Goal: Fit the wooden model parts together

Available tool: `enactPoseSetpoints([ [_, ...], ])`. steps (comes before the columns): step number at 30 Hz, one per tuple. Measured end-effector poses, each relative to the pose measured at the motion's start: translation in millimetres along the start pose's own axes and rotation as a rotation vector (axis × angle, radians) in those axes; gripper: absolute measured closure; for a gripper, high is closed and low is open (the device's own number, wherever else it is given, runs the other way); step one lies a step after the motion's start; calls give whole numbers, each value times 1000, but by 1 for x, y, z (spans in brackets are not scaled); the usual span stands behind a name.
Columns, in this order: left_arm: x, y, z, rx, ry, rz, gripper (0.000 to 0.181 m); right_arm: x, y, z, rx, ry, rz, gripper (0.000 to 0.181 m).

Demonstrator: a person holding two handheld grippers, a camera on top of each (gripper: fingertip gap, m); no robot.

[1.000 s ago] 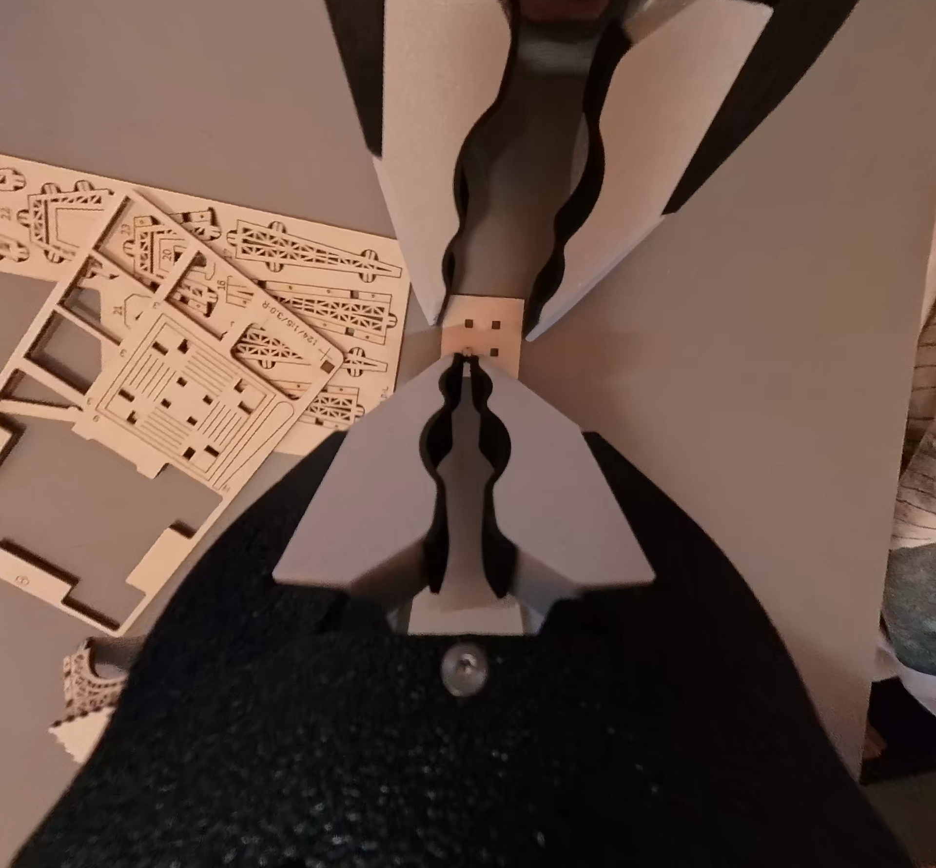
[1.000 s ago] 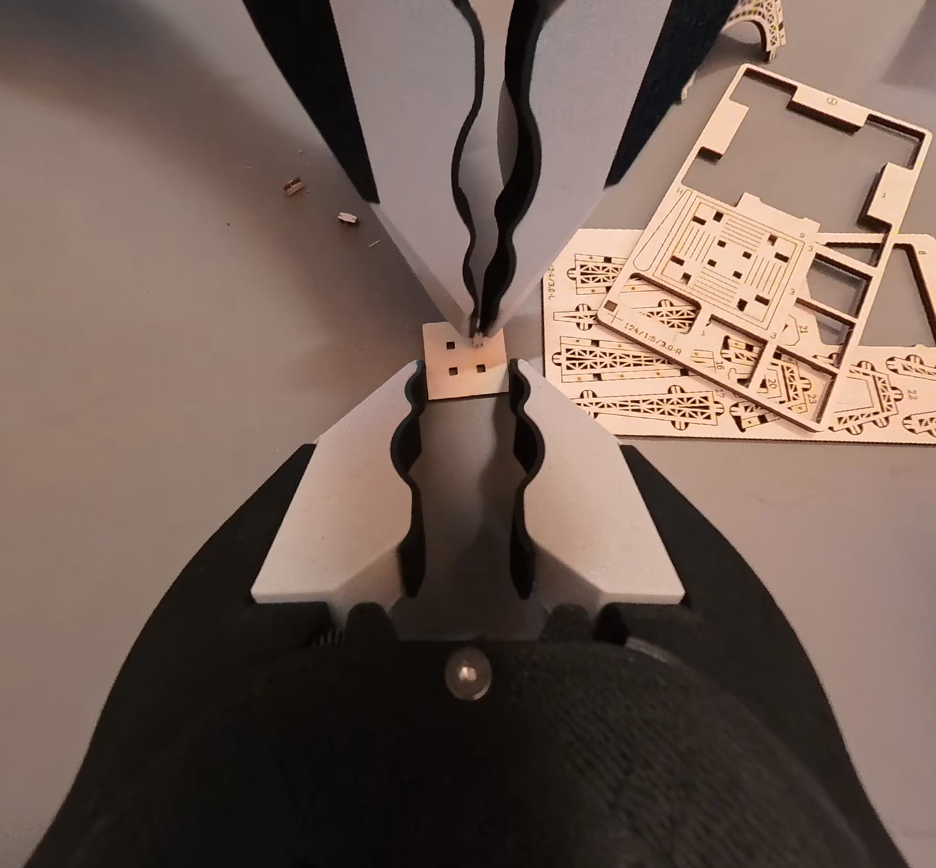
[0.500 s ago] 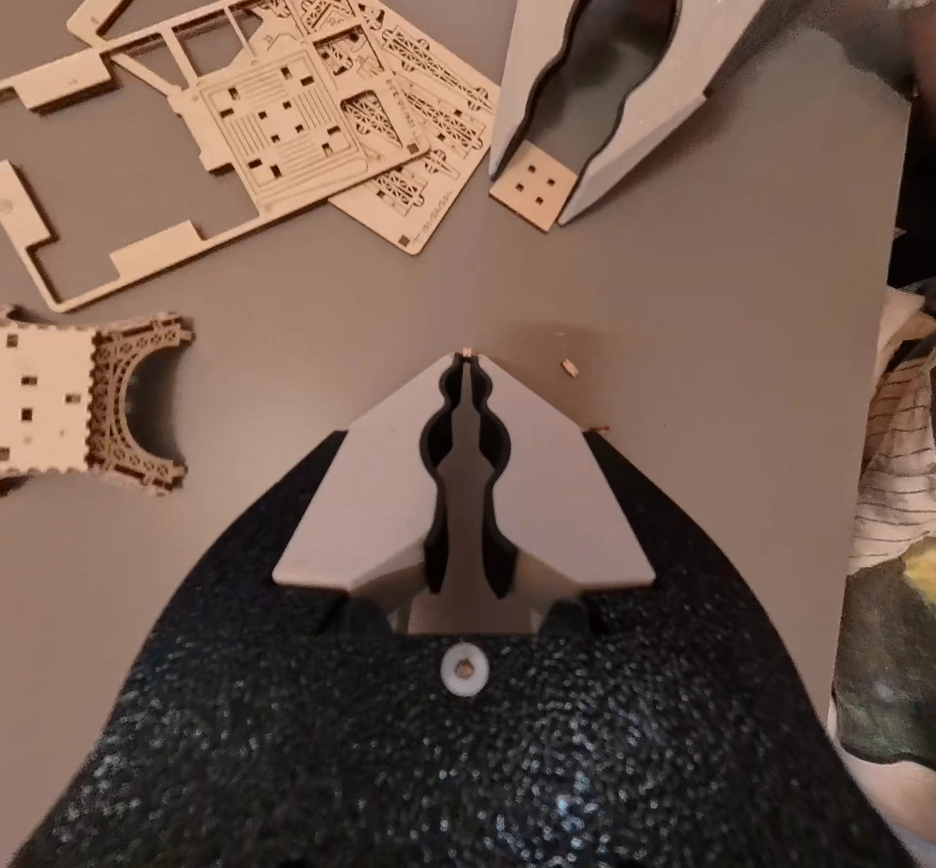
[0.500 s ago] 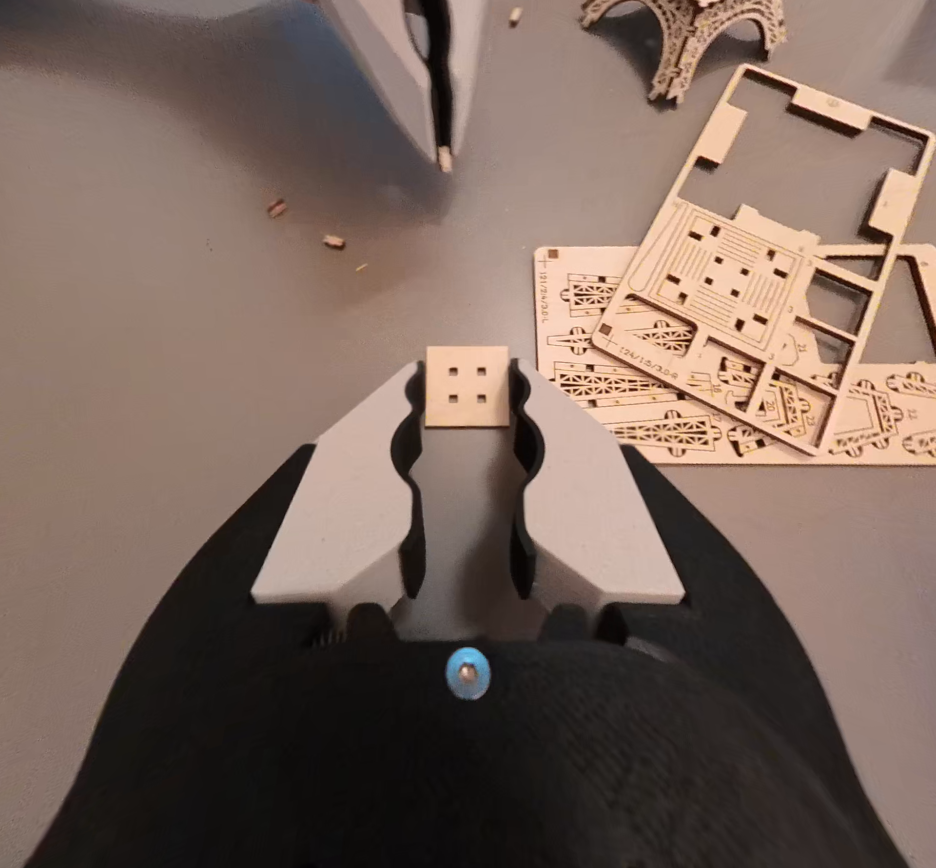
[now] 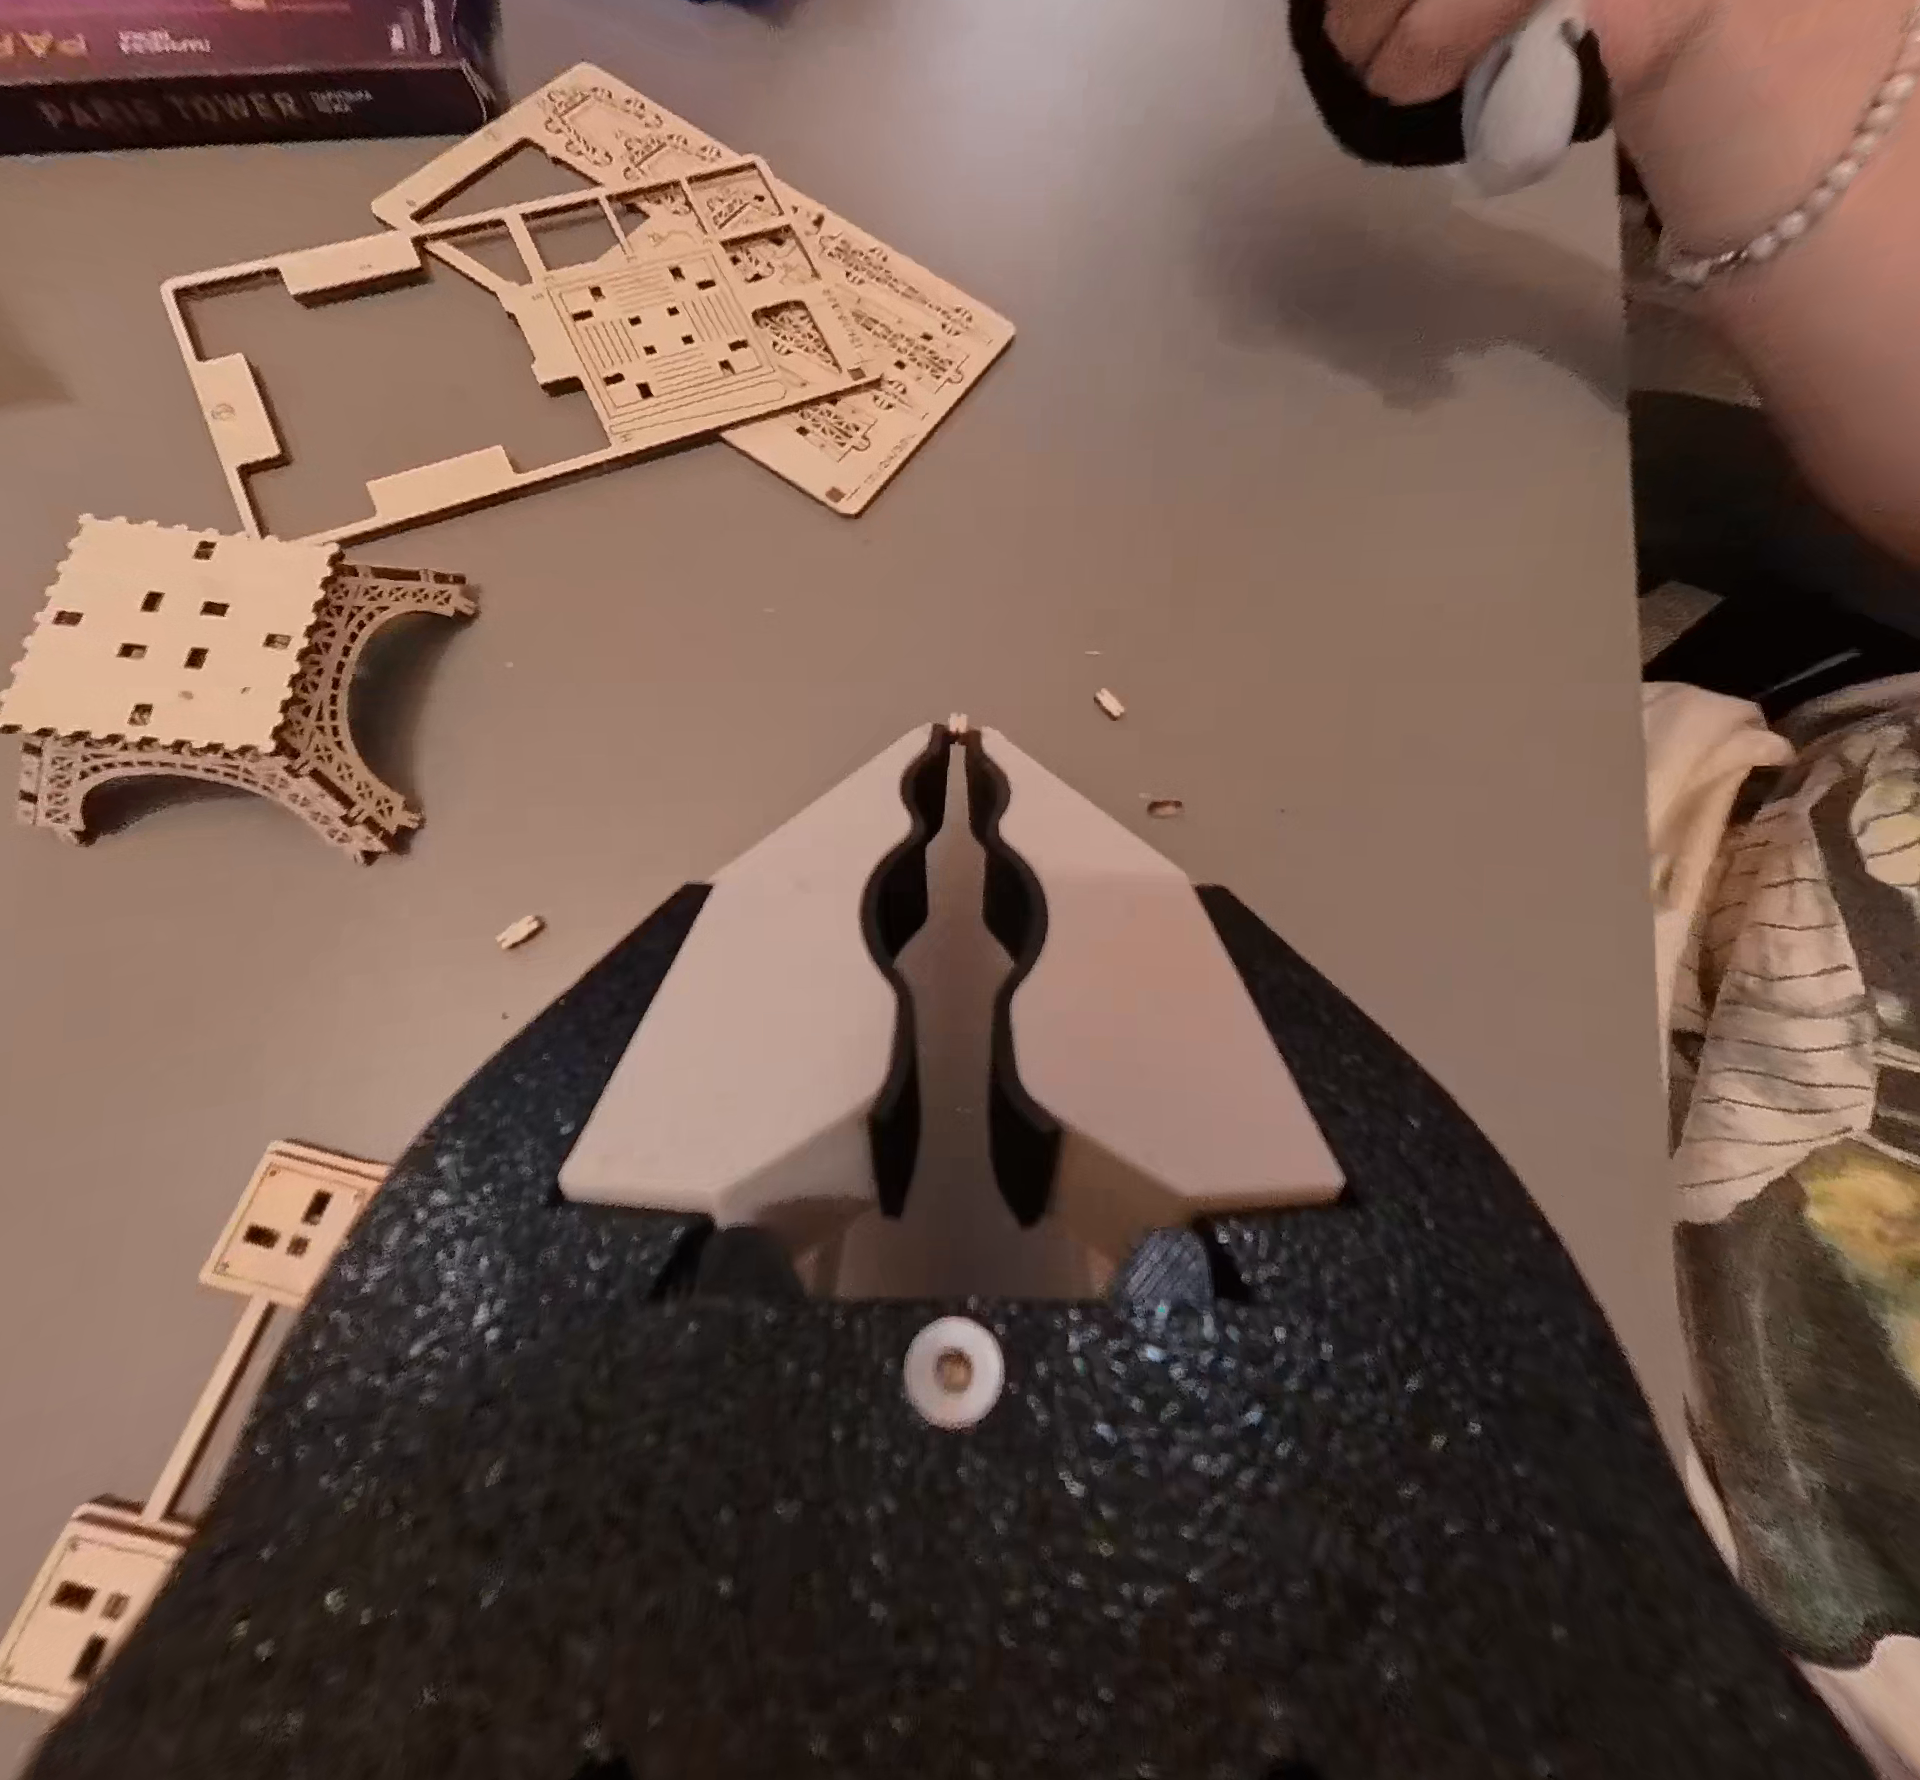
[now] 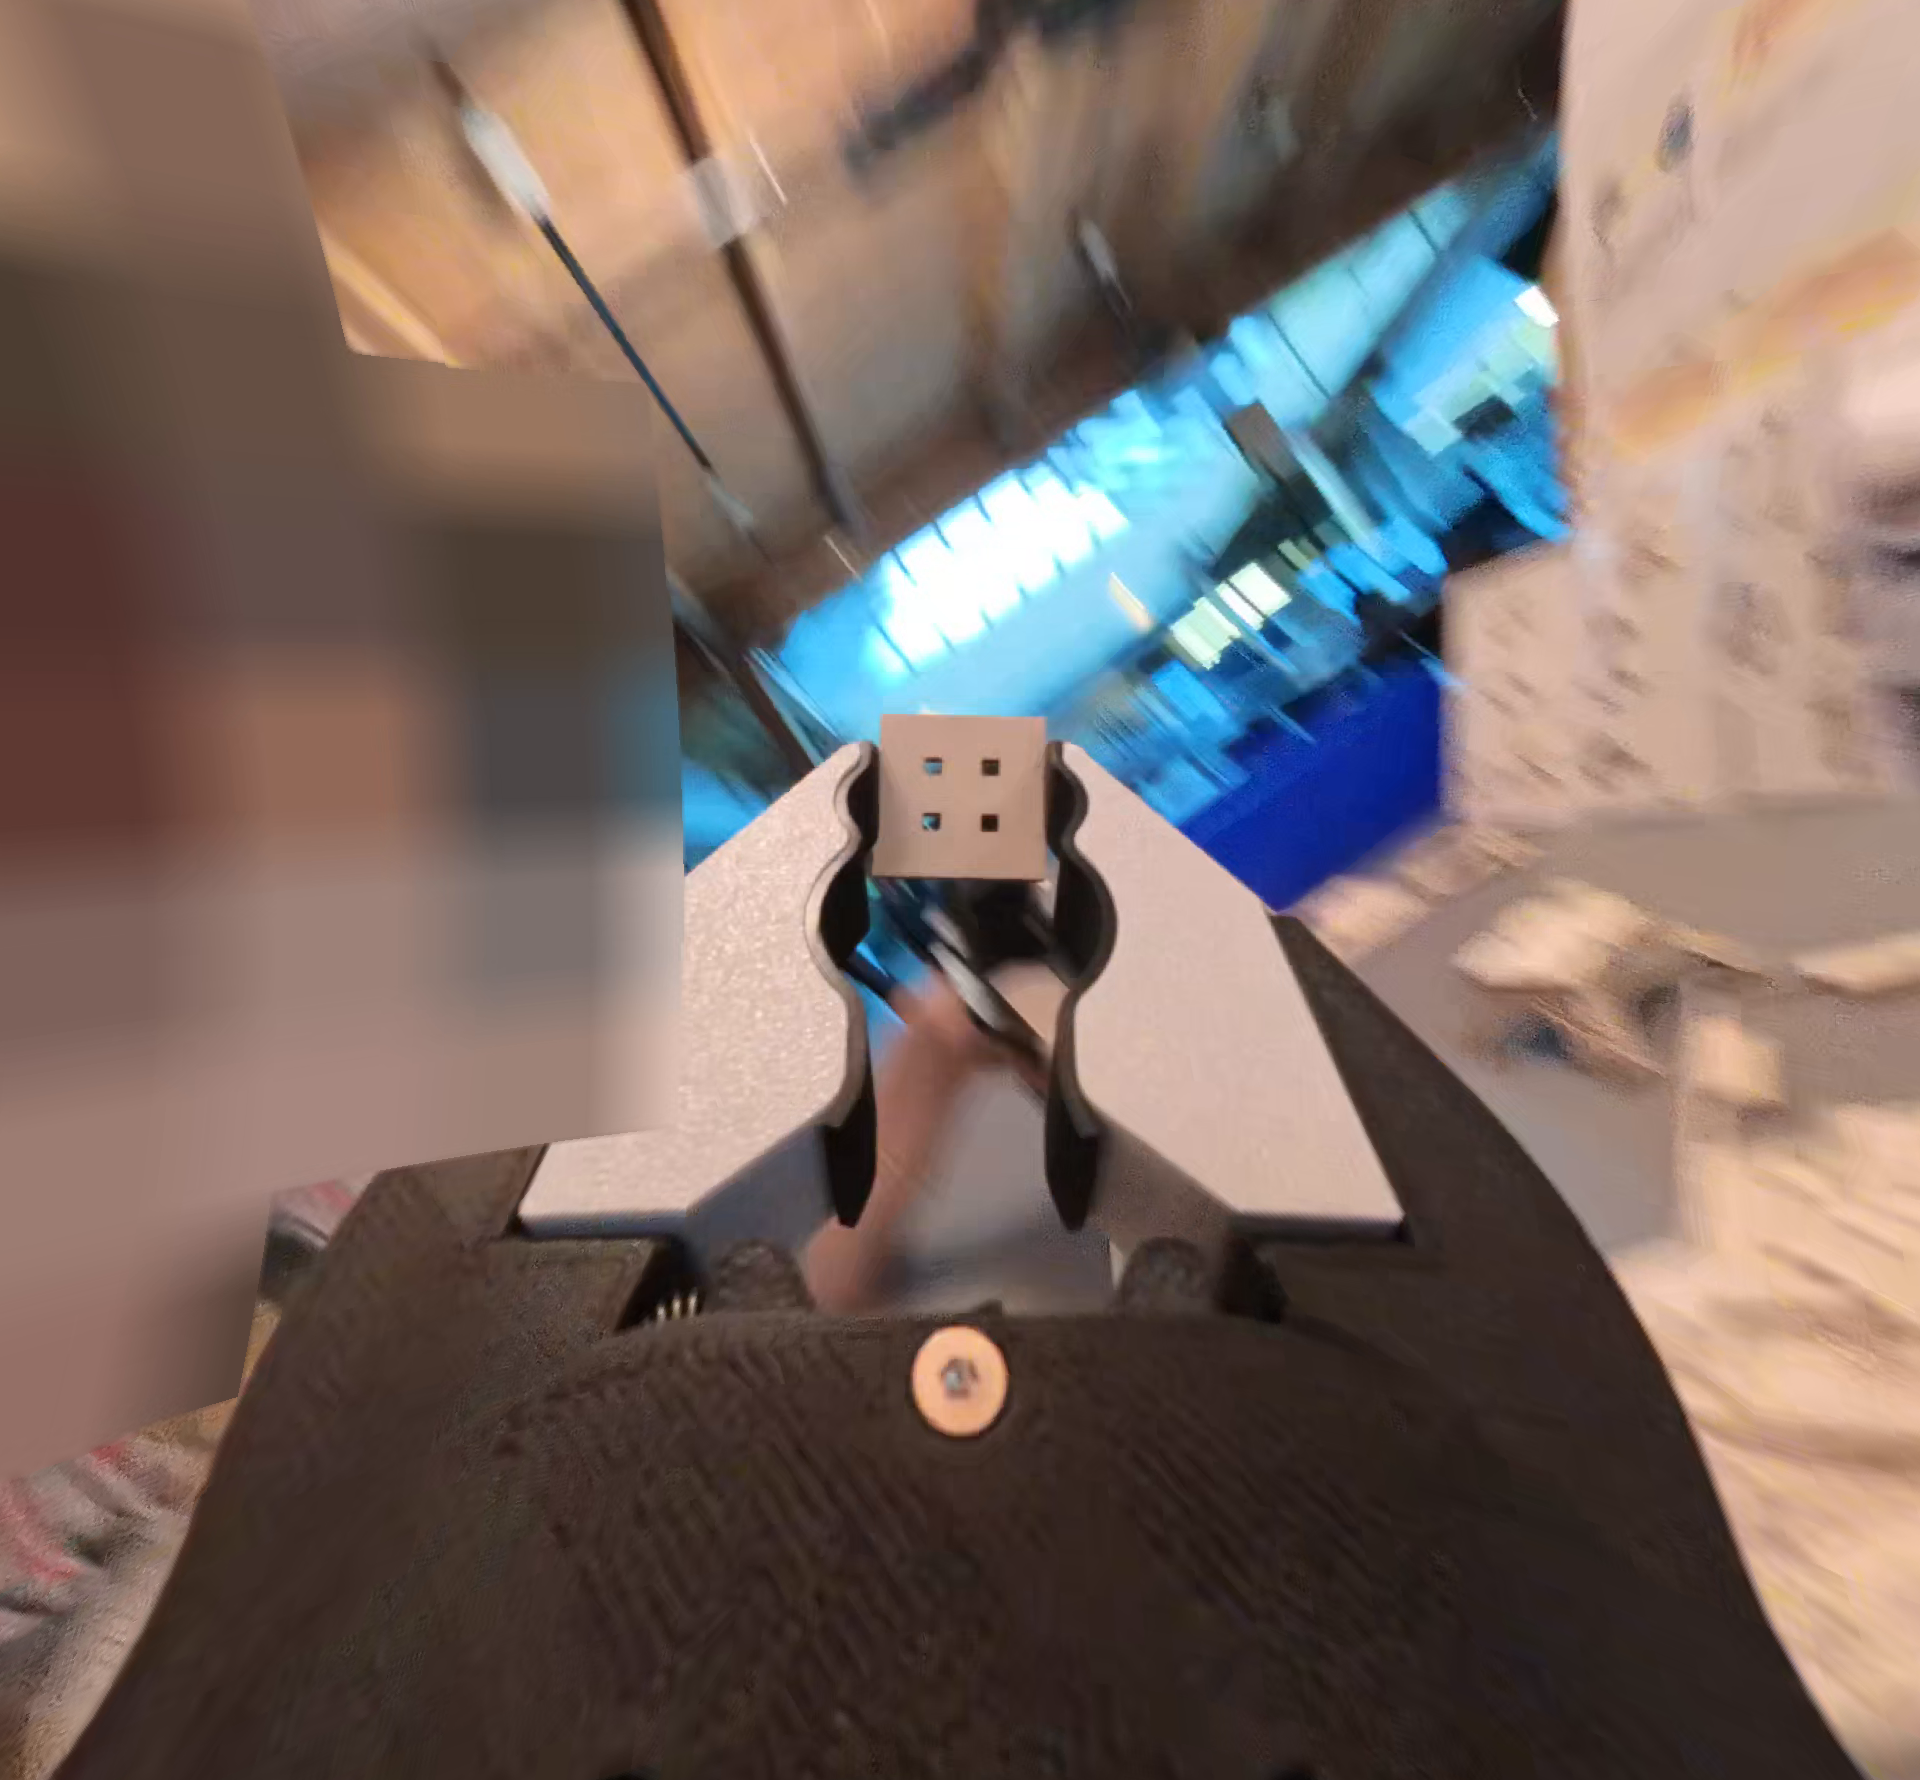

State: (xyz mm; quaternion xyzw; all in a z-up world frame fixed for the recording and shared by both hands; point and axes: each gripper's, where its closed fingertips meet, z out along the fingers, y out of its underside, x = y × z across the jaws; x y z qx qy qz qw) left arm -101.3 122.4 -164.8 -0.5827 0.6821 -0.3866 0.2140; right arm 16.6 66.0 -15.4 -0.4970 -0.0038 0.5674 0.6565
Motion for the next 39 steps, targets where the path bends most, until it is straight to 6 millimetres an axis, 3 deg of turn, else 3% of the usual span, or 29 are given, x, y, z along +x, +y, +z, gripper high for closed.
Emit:
enactPoseSetpoints([
  [2, 4, -1, -2, 32, 14, -2, 181, -14, -27, -6, 244, -167, 180, 151],
  [5, 10, -4, -4, 68, 38, -3, 181, -12, -27, -3, 402, -271, 347, 151],
  [16, 14, -12, -14, 106, 55, 31, 181, -18, 6, 36, 378, -323, 458, 152],
  [18, 13, -9, -18, 94, 51, 39, 181, -12, 23, 42, 236, -223, 368, 152],
  [19, 11, -6, -21, 85, 45, 38, 181, -5, 42, 46, 80, -124, 248, 152],
  [21, 6, -1, -26, 69, 33, 30, 181, 32, 91, 39, -322, 159, -86, 151],
  [23, 1, 5, -28, 48, 25, 15, 181, 73, 122, 17, -691, 375, -404, 151],
  [26, -10, 15, -30, -15, -14, -1, 181, 91, 154, 20, -997, 319, -617, 151],
  [31, -26, 38, -39, -180, -84, 22, 181, 127, 200, 37, -1297, 227, -740, 151],
  [34, -33, 53, -41, -291, -97, 27, 181, 127, 220, 44, -1360, 125, -710, 151],
  [39, -31, 49, -29, -391, -67, 72, 181, 120, 232, 50, -1369, 38, -741, 149],
])
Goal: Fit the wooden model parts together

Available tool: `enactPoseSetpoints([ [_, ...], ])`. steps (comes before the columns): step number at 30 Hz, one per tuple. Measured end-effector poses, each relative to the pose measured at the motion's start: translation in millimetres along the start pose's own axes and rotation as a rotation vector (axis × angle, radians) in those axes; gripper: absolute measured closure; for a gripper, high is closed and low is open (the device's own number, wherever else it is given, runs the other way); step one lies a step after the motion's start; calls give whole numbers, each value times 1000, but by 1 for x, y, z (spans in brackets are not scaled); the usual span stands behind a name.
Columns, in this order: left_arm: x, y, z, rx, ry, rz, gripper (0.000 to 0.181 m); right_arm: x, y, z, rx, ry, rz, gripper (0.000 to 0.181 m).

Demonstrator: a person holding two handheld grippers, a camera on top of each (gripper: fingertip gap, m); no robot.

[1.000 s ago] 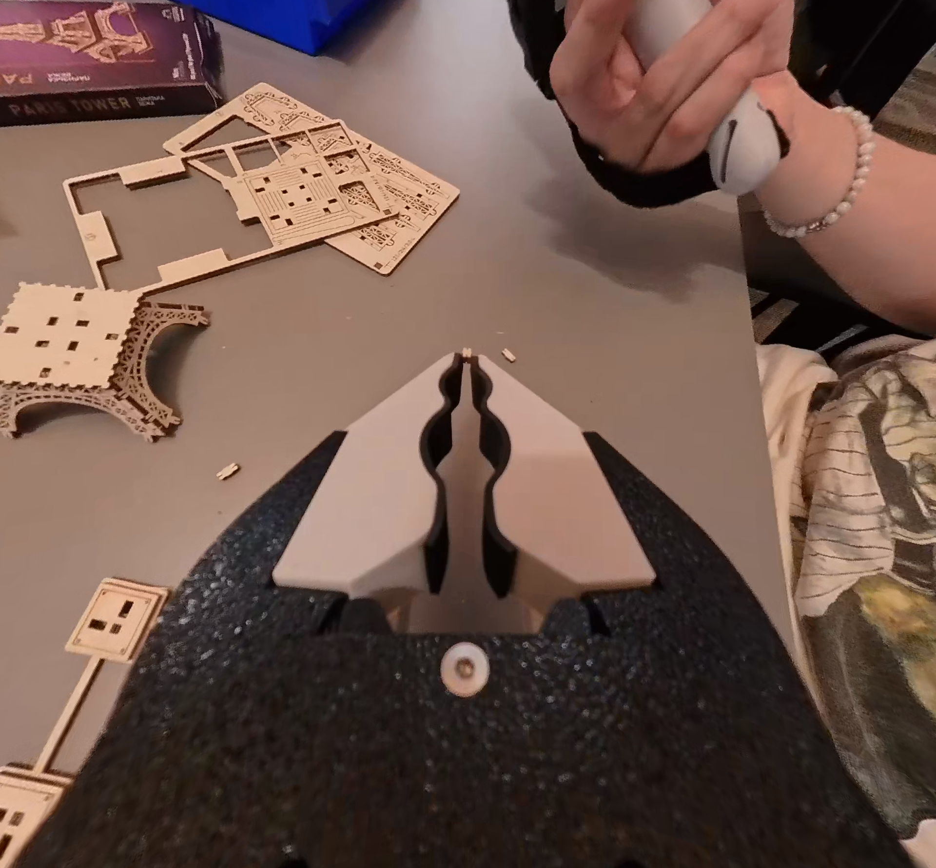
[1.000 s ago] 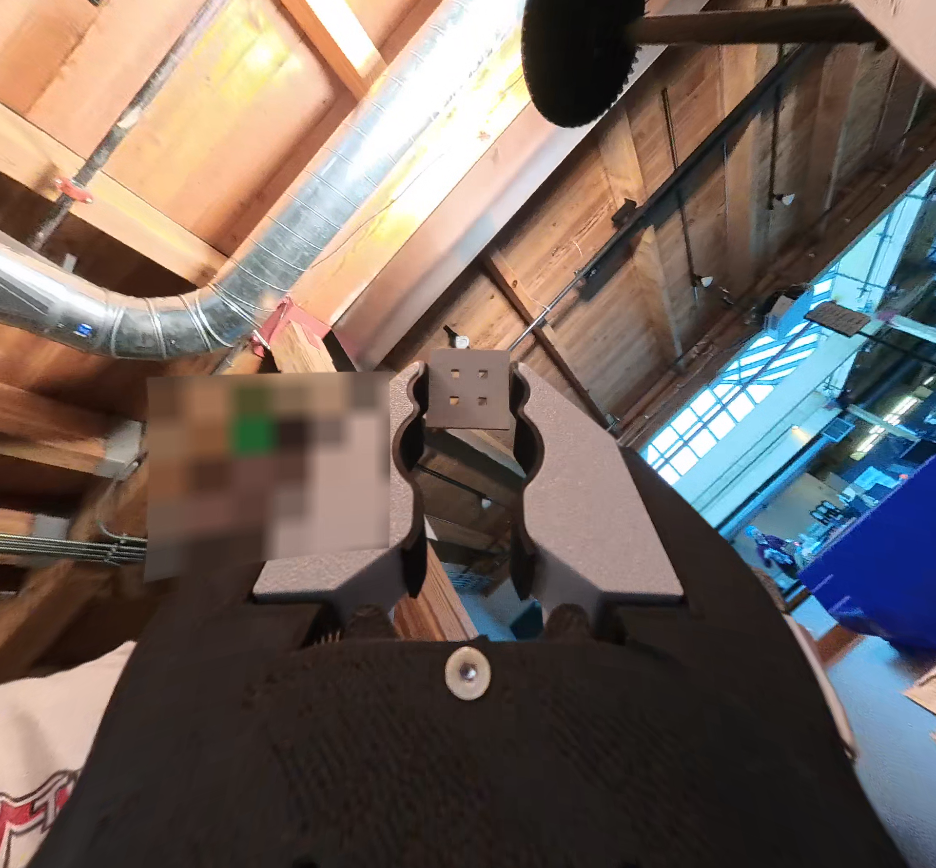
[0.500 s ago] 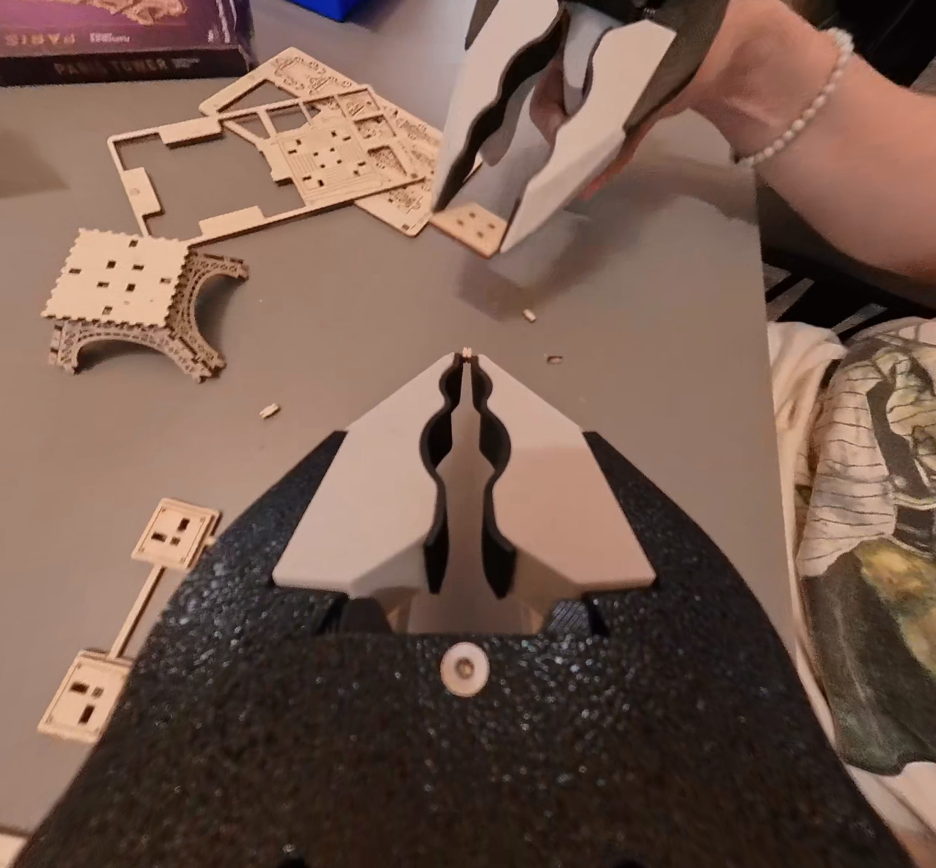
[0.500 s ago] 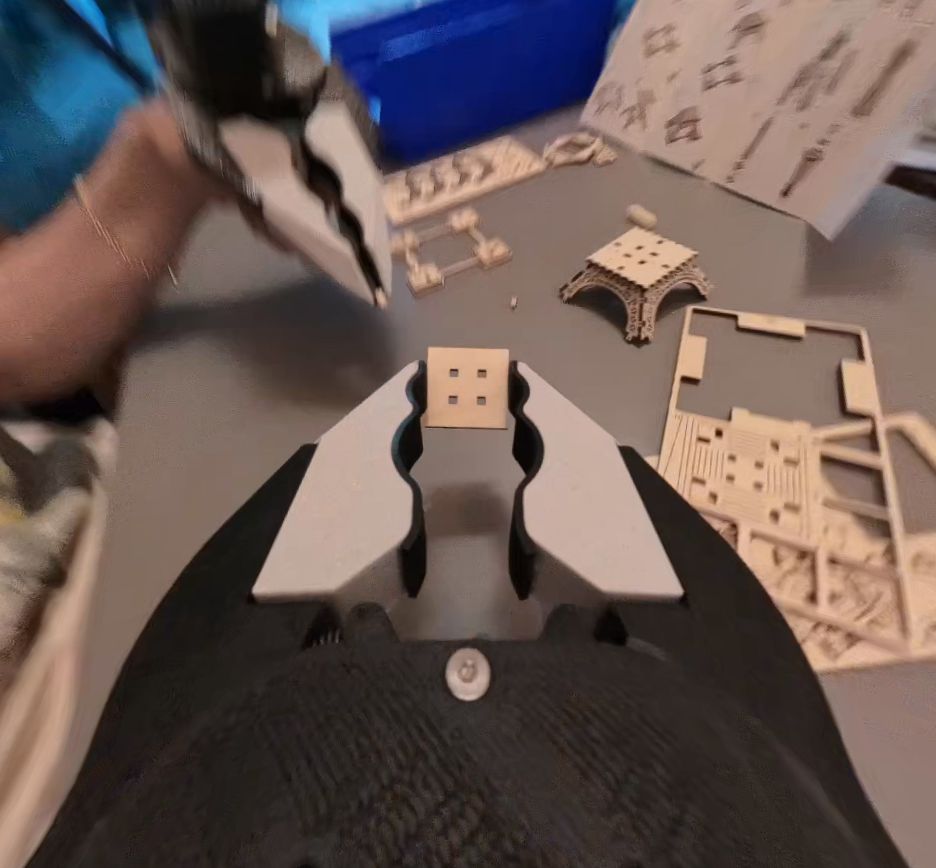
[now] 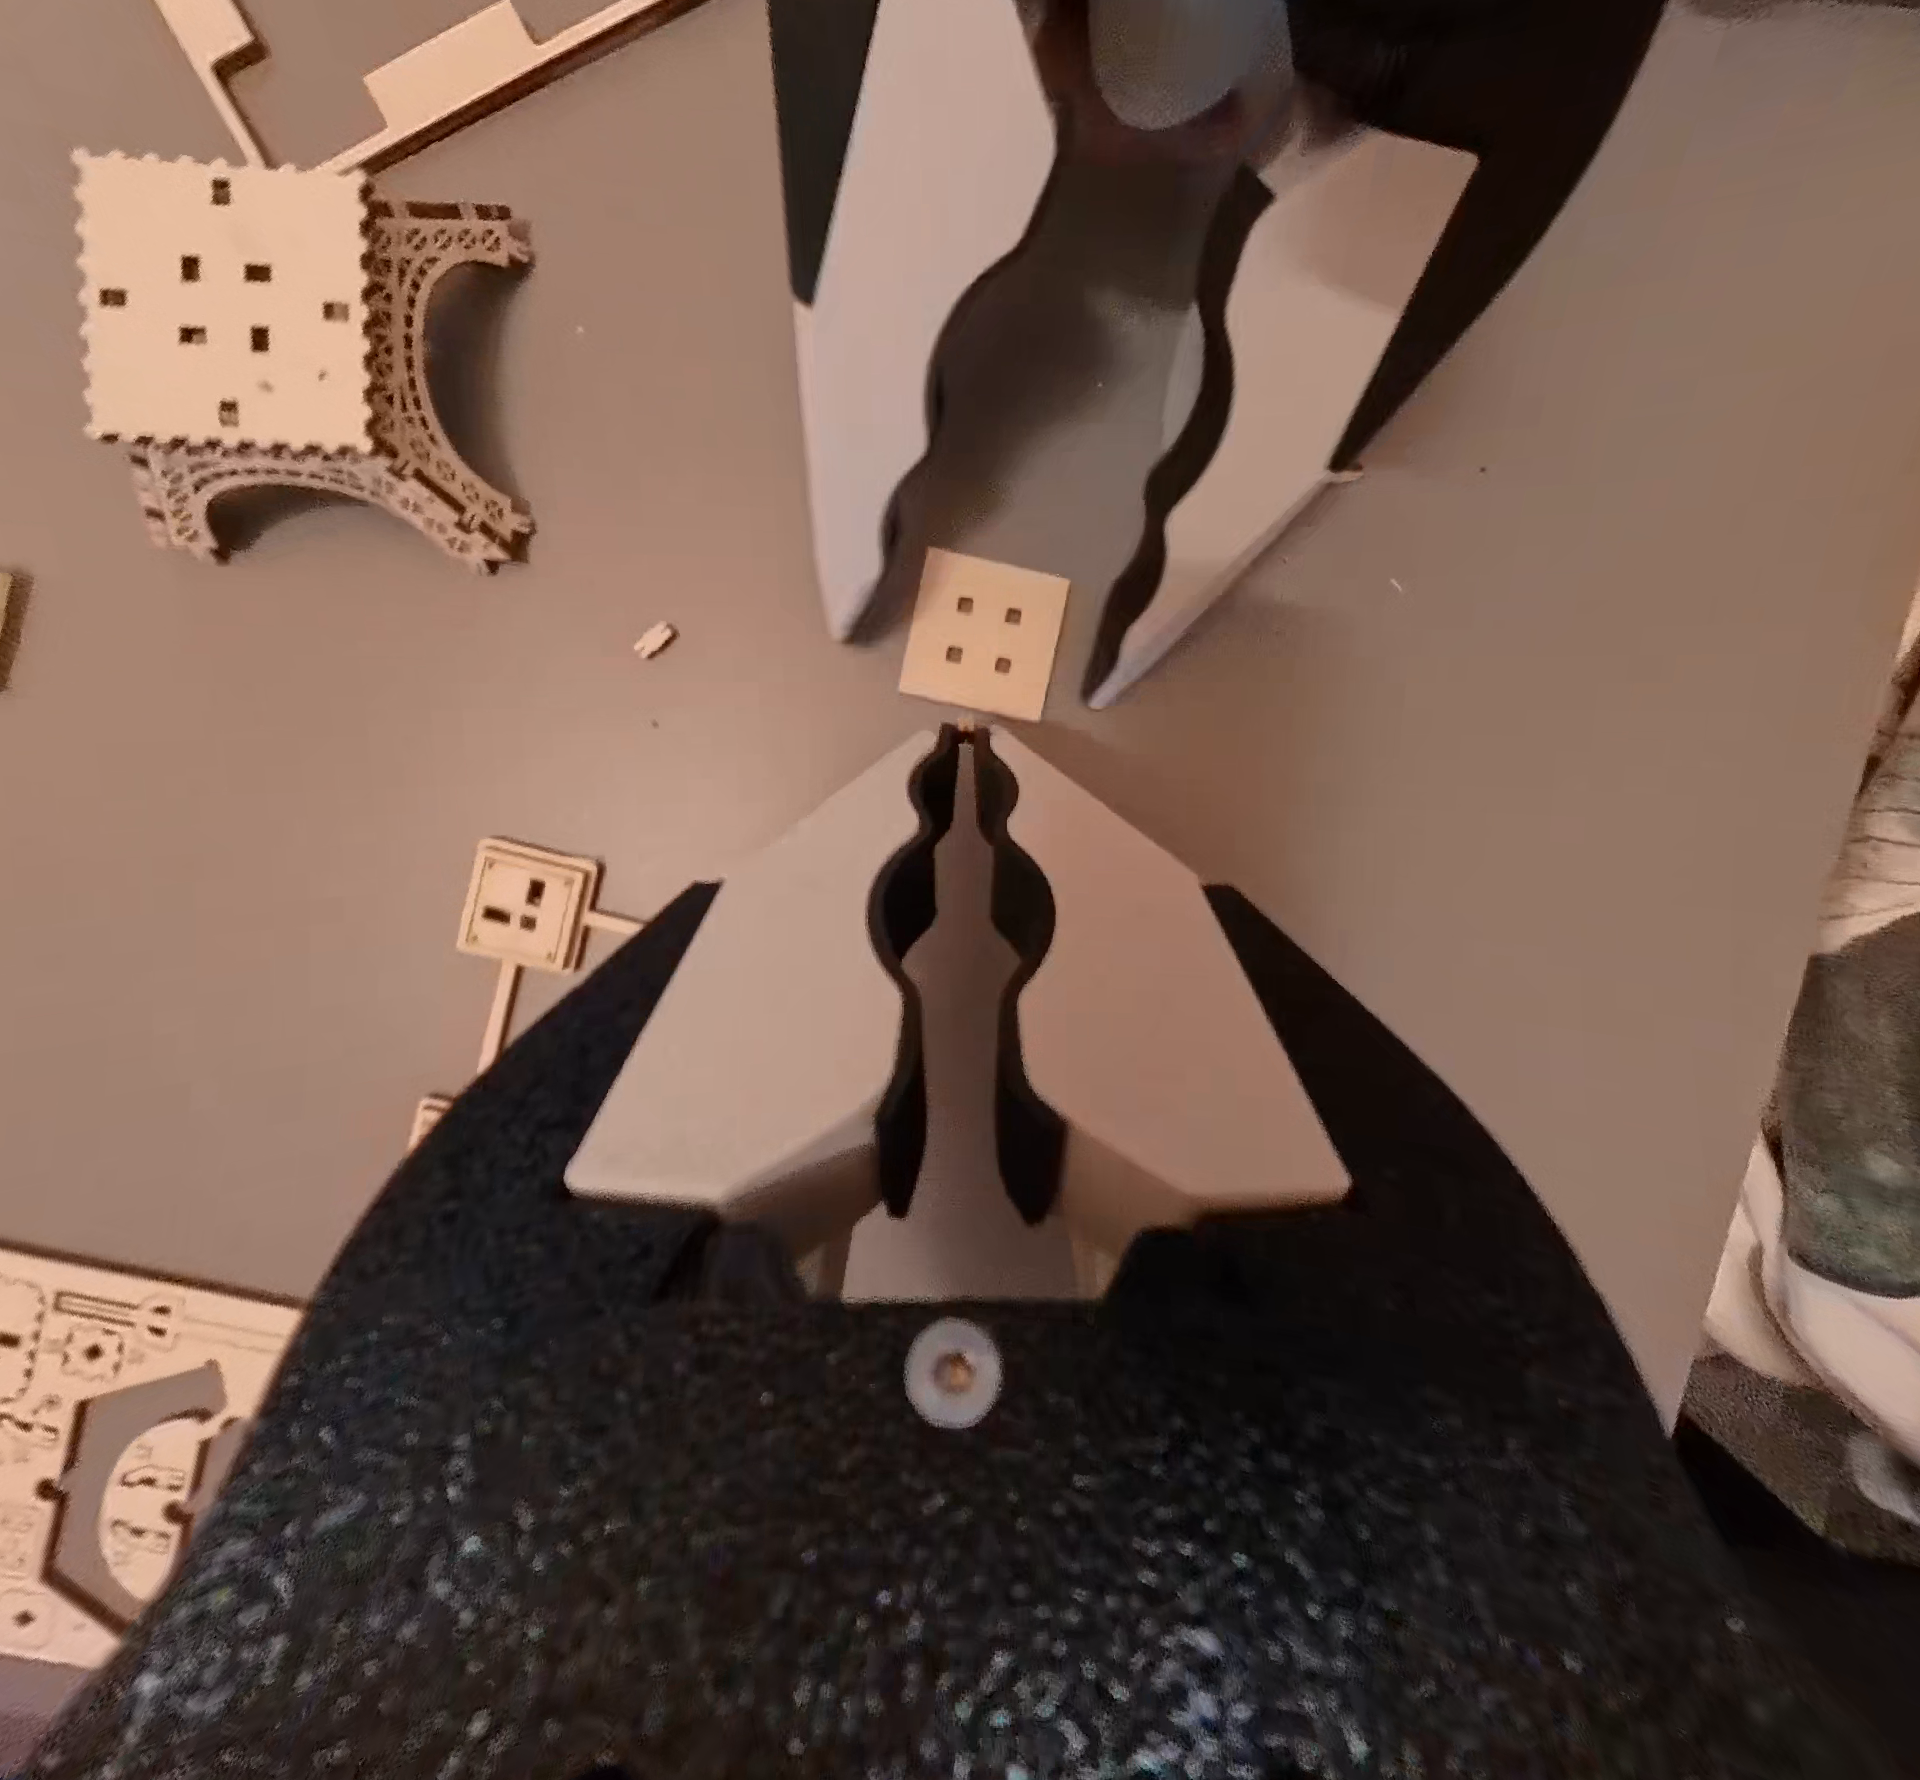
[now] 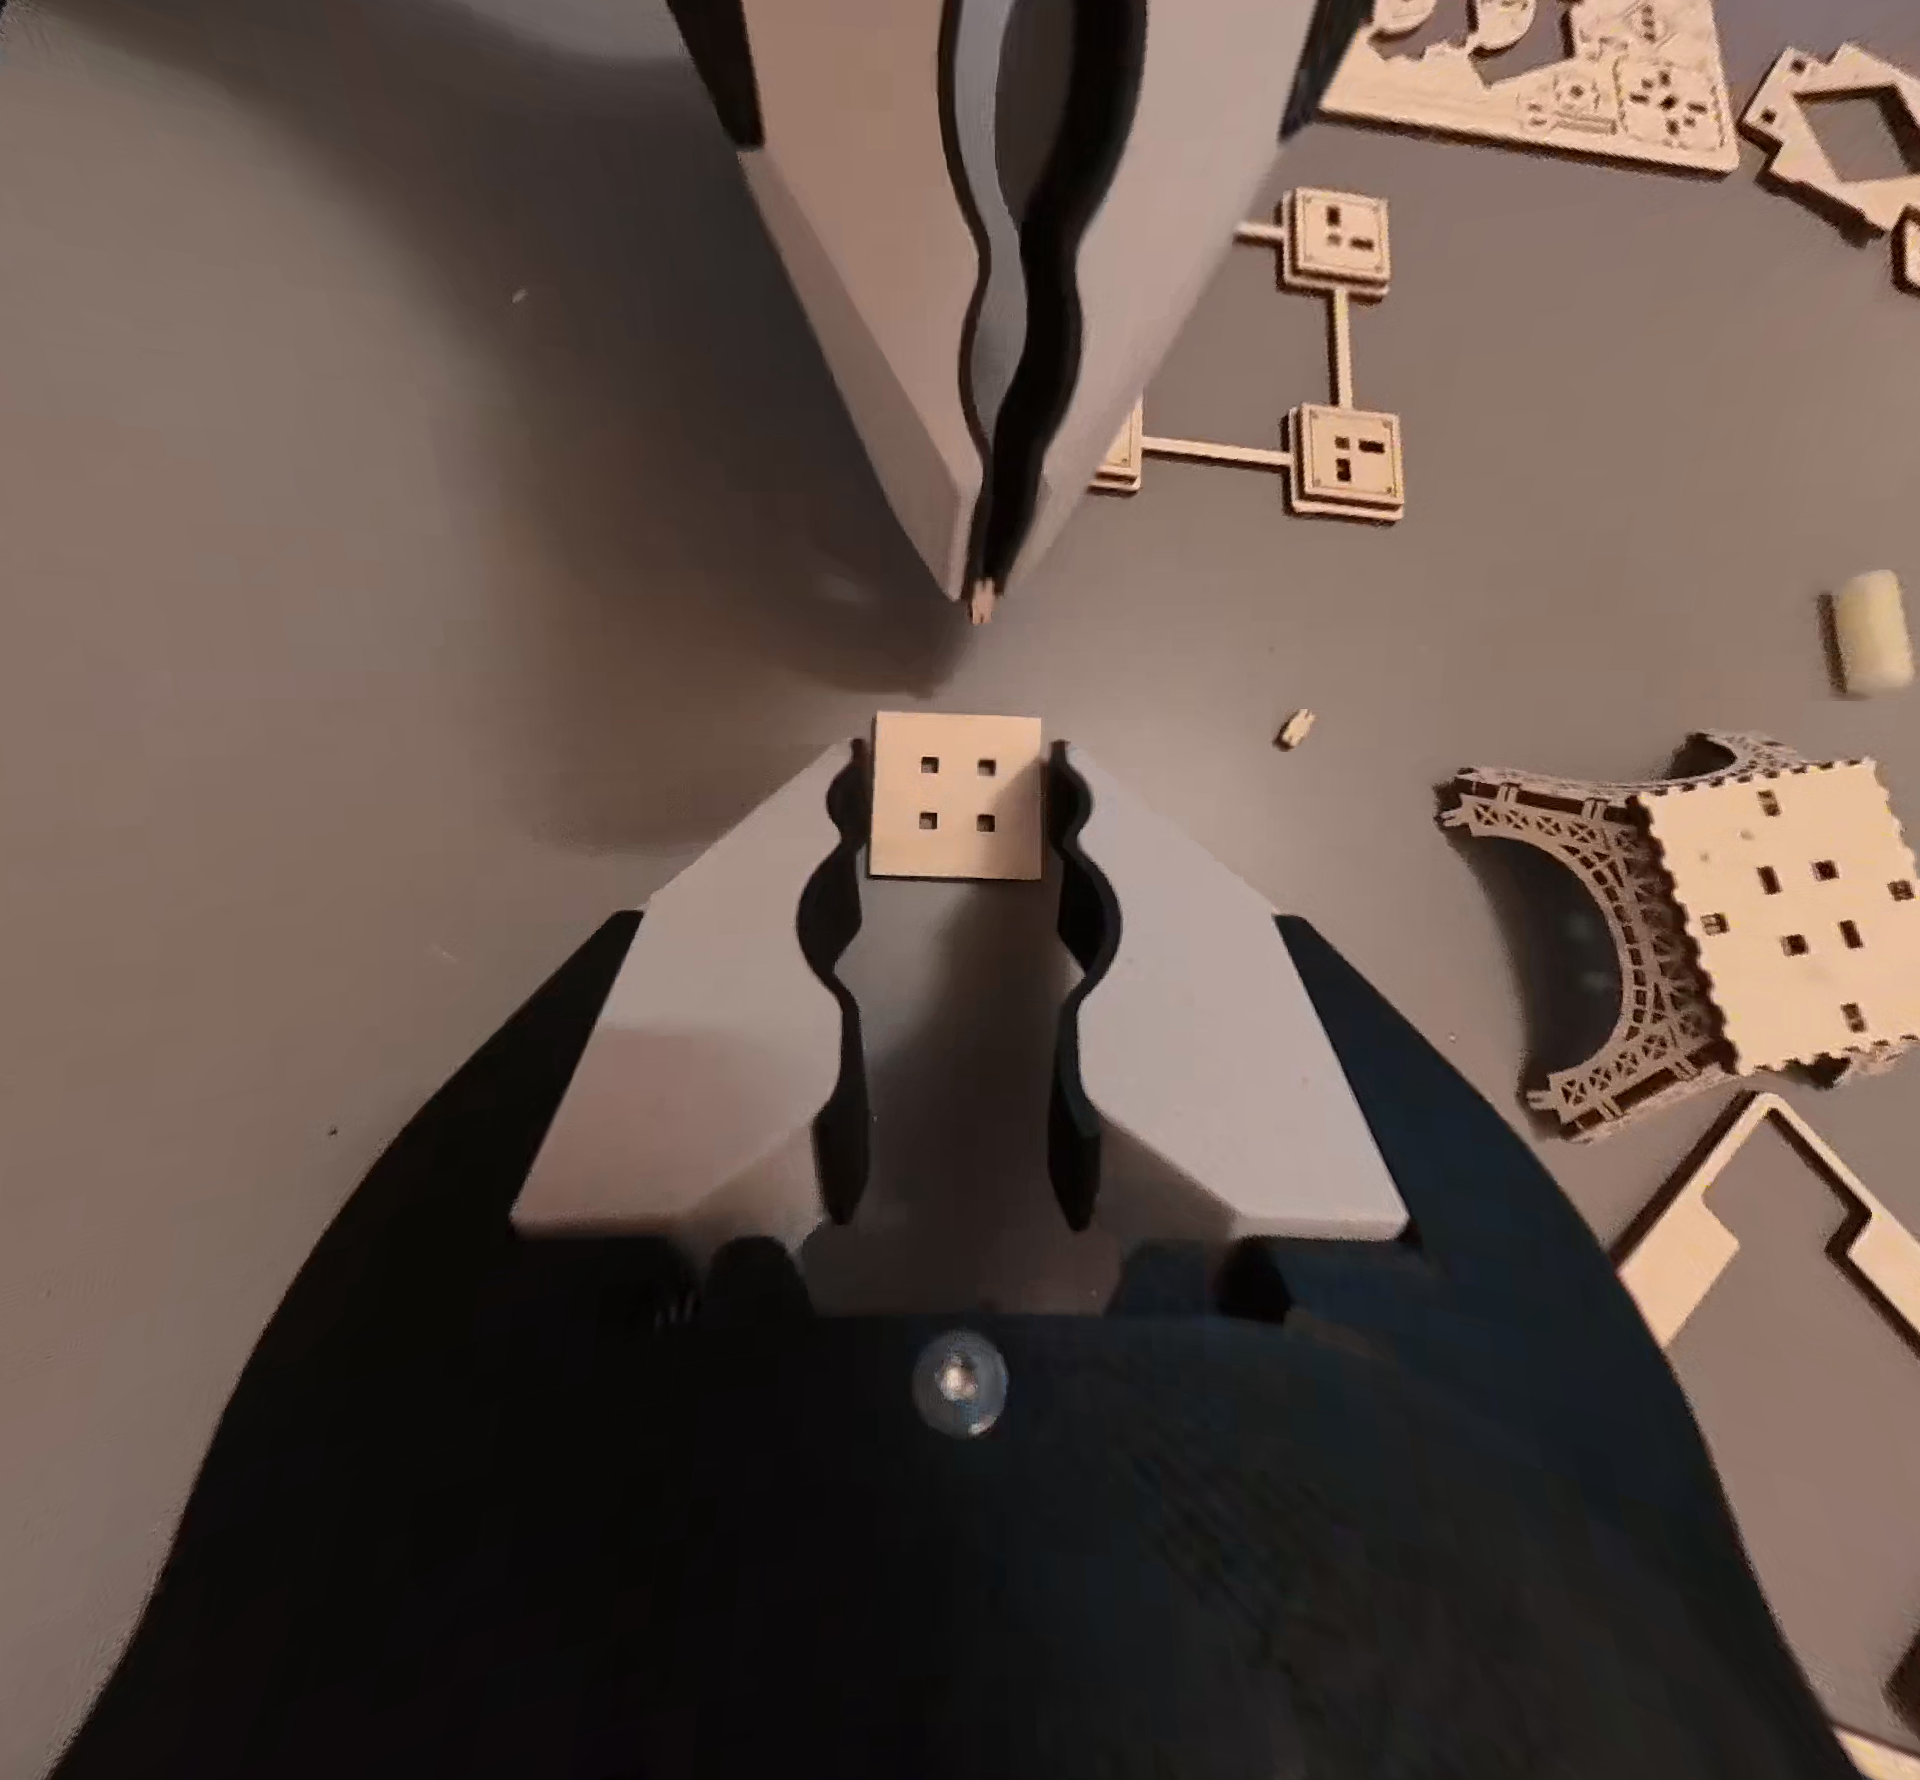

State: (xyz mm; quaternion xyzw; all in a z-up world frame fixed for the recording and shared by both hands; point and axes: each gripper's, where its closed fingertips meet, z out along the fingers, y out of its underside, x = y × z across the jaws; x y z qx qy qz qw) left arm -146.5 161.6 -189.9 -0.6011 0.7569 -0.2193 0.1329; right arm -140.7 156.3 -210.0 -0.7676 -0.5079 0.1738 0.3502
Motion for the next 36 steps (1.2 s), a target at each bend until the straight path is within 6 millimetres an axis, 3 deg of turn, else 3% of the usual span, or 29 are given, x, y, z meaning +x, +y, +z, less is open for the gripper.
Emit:
enactPoseSetpoints([
  [2, 1, -3, 4, -38, 16, 8, 181, 2, 0, -1, 19, 35, 12, 128],
  [4, 1, -5, 9, -69, 30, 12, 181, 4, 0, -8, 49, 69, 9, 122],
  [11, -5, -6, 17, -179, 48, 46, 181, 5, 11, -12, 64, 72, 48, 130],
  [25, -3, -4, 25, -285, 31, 121, 181, -5, 10, -10, 63, -5, 44, 151],
  [36, -1, -3, 23, -292, 15, 199, 181, 2, 13, -11, 57, 26, 87, 132],
])
